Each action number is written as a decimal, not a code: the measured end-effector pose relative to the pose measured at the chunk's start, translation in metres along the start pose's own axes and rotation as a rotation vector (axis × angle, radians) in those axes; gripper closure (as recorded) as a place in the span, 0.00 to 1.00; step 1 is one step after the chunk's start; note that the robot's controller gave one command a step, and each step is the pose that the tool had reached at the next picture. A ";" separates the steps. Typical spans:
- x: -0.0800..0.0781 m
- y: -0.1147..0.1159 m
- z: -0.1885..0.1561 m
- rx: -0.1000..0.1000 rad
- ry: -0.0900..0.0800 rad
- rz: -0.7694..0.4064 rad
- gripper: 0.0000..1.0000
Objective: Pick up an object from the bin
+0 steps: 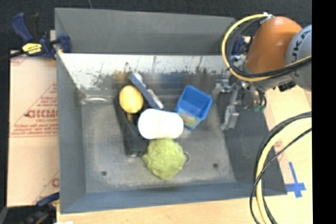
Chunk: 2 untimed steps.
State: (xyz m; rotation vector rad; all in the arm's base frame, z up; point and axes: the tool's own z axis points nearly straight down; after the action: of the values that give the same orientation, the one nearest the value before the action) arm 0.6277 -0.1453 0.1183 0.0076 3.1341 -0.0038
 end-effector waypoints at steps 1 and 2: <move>0.020 0.068 -0.064 0.001 -0.013 -0.077 0.00; 0.010 0.062 -0.045 0.003 -0.016 -0.055 0.00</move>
Offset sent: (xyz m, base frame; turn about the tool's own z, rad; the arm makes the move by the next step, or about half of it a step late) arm 0.0134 0.0529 -0.0393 0.0078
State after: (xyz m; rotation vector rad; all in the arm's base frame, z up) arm 0.6177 -0.0829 0.1627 -0.0780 3.1167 -0.0091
